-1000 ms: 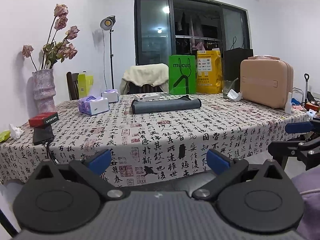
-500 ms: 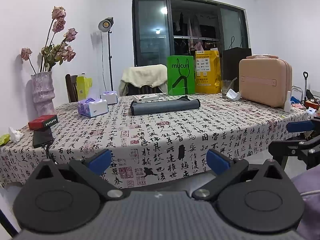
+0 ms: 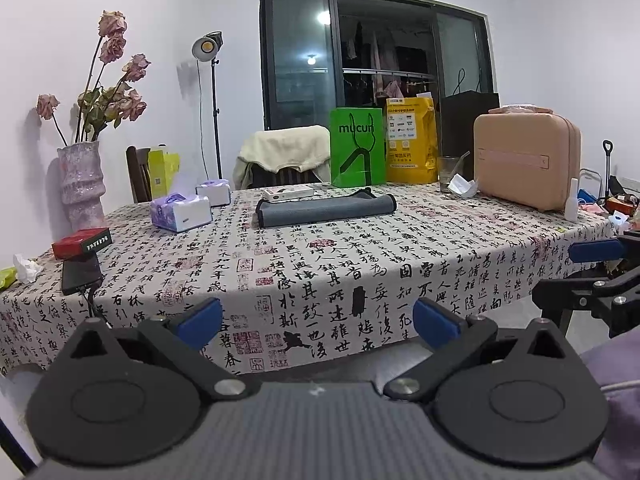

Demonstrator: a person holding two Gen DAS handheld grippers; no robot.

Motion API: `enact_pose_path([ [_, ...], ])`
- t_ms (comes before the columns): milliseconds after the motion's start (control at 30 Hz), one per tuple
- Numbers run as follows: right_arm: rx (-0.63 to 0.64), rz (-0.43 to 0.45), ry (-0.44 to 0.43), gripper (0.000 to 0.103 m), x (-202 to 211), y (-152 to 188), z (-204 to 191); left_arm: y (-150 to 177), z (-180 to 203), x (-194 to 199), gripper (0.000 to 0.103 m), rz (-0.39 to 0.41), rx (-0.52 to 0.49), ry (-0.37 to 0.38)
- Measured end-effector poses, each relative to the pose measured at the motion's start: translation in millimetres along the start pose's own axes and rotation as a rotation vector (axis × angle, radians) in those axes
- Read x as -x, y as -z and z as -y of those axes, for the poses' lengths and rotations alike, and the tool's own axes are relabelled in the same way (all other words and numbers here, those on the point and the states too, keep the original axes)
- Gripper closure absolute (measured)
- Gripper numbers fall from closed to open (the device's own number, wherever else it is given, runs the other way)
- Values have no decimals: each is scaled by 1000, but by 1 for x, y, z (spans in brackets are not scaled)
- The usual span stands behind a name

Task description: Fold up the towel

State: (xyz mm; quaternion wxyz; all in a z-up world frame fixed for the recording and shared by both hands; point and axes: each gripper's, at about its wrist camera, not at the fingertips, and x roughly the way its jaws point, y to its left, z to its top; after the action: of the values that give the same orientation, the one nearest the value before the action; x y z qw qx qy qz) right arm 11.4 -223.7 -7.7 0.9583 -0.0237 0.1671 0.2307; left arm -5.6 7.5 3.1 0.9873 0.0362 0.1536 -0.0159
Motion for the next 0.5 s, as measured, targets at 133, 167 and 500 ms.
enact_pose_path([
  [133,1,-1,1,0,-1,0,-1,0,0,0,0,0,0,0],
  [167,1,-1,1,0,-1,0,-1,0,0,0,0,0,0,0],
  [500,0,-2,0,0,-1,2,-1,0,1,0,0,-1,-2,3],
])
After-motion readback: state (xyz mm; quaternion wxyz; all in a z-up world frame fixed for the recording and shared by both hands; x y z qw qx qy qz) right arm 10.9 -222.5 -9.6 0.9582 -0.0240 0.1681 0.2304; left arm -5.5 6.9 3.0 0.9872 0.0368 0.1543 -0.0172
